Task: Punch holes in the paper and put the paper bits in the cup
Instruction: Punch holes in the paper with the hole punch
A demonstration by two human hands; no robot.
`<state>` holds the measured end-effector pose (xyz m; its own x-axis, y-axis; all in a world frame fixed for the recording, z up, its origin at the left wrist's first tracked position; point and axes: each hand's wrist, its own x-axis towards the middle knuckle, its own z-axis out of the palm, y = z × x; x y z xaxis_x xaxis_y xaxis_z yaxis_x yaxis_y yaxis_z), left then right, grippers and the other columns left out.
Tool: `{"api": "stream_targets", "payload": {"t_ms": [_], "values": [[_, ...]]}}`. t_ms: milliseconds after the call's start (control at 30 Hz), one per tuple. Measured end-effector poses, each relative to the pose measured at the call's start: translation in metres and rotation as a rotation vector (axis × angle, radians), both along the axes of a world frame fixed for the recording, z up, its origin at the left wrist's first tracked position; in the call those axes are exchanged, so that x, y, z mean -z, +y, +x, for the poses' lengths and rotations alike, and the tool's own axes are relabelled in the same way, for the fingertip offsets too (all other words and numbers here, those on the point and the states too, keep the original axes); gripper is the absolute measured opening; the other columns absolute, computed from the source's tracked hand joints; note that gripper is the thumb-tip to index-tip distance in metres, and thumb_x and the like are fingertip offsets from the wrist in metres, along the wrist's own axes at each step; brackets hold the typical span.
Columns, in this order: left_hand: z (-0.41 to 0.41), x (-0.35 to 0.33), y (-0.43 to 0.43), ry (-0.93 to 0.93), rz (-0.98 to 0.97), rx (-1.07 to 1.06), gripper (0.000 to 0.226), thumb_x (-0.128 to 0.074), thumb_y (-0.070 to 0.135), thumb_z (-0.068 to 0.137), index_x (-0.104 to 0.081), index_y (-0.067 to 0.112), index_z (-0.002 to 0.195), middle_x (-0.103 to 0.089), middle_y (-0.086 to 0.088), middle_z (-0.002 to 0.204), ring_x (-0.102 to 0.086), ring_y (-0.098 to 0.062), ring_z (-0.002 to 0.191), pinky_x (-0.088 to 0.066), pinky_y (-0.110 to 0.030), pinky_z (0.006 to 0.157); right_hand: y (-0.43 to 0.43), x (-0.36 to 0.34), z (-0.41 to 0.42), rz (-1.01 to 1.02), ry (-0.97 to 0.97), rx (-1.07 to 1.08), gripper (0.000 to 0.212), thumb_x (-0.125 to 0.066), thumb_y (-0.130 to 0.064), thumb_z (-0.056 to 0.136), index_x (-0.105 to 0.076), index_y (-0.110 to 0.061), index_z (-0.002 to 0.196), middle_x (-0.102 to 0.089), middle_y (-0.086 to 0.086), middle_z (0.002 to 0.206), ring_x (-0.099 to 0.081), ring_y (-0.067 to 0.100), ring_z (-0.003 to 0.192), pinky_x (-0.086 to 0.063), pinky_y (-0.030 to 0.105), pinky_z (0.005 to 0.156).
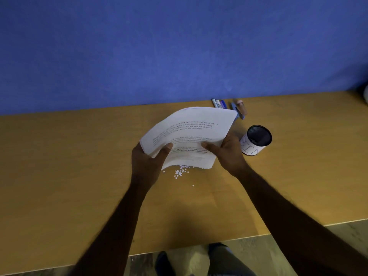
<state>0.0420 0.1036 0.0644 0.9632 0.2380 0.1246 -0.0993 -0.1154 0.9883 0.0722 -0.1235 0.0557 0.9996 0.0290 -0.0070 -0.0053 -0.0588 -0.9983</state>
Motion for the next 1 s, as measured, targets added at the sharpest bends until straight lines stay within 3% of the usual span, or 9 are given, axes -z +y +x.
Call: {"api": "stream_targets", "payload": {"t_ms": [200,300,367,433,500,633,800,933,1000], "values": [[0.002,0.014,0.011,0.035,0.106,0.076,0.041,-0.080,0.014,0.080,-0.062,0.018,0.117,-0.070,0.011,0.109,-0.068,-0.005,0.102,-0.058,-0.021,0.079,-0.004,0.006,-0.002,-0.027,0.027,0.051,0.051,-0.077,0.000,0.075,-0.058,-0.004,0.122,-0.069,0.003,0.117,-0.067,0.015,0.106,-0.058,0.039,0.089],[0.004,0.023,0.010,0.118,0.144,0.103,0.032,-0.074,0.013,0.086,-0.066,0.017,0.116,-0.071,0.008,0.110,-0.067,-0.006,0.100,-0.059,-0.032,0.085,-0.004,0.008,-0.005,-0.033,0.020,0.048,0.046,-0.076,-0.002,0.077,-0.066,-0.032,0.112,-0.072,-0.005,0.112,-0.068,0.016,0.106,-0.058,0.043,0.089],[0.004,0.022,0.006,0.102,0.184,0.100,0.026,-0.070,0.018,0.090,-0.066,0.022,0.115,-0.069,0.015,0.106,-0.066,0.004,0.095,-0.058,-0.024,0.079,-0.002,0.002,-0.006,-0.014,-0.003,0.053,0.052,-0.075,-0.002,0.078,-0.068,-0.048,0.102,-0.073,-0.013,0.106,-0.069,0.013,0.104,-0.059,0.039,0.086],[0.005,0.016,0.002,0.066,0.190,0.075,0.025,-0.069,0.025,0.089,-0.065,0.027,0.113,-0.066,0.025,0.102,-0.064,0.013,0.091,-0.053,-0.009,0.070,-0.002,-0.005,-0.004,0.005,-0.020,0.065,0.054,-0.076,-0.003,0.079,-0.067,-0.051,0.102,-0.073,-0.015,0.108,-0.069,0.013,0.104,-0.060,0.036,0.082],[0.007,0.016,0.002,0.045,0.168,0.040,0.024,-0.070,0.025,0.087,-0.065,0.026,0.111,-0.065,0.026,0.100,-0.063,0.015,0.090,-0.049,-0.004,0.067,-0.003,-0.007,-0.003,0.010,-0.036,0.060,0.054,-0.076,-0.002,0.078,-0.067,-0.050,0.102,-0.072,-0.016,0.108,-0.069,0.011,0.103,-0.060,0.029,0.078],[0.007,0.025,-0.003,0.136,0.154,0.061,0.021,-0.069,0.016,0.090,-0.063,0.023,0.109,-0.066,0.015,0.100,-0.065,0.004,0.087,-0.050,-0.006,0.063,0.000,0.004,-0.003,-0.020,0.023,0.015,0.044,-0.076,0.000,0.077,-0.067,-0.036,0.102,-0.071,-0.002,0.111,-0.068,0.019,0.105,-0.060,0.041,0.085],[0.015,0.025,-0.001,0.089,0.204,-0.031,0.018,-0.067,0.022,0.092,-0.064,0.029,0.108,-0.063,0.029,0.096,-0.064,0.010,0.086,-0.047,-0.002,0.064,0.002,0.002,0.009,-0.008,0.042,0.053,0.035,-0.079,-0.010,0.077,-0.068,-0.028,0.106,-0.071,0.002,0.116,-0.068,0.021,0.105,-0.057,0.043,0.087],[0.017,0.035,0.000,0.196,0.205,0.019,0.024,-0.062,0.017,0.095,-0.065,0.012,0.118,-0.068,0.002,0.112,-0.064,-0.017,0.101,-0.051,-0.027,0.080,0.002,0.010,0.011,-0.071,0.125,0.066,0.033,-0.077,-0.013,0.080,-0.067,-0.011,0.111,-0.071,0.006,0.115,-0.070,0.023,0.101,-0.056,0.051,0.089],[0.018,0.034,0.000,0.188,0.181,0.036,0.024,-0.060,0.016,0.096,-0.064,0.012,0.120,-0.069,-0.001,0.114,-0.065,-0.014,0.100,-0.052,-0.024,0.079,0.003,0.008,0.013,-0.095,0.121,0.052,0.037,-0.077,-0.018,0.081,-0.066,-0.006,0.114,-0.071,0.008,0.115,-0.071,0.024,0.099,-0.057,0.051,0.087]]}}
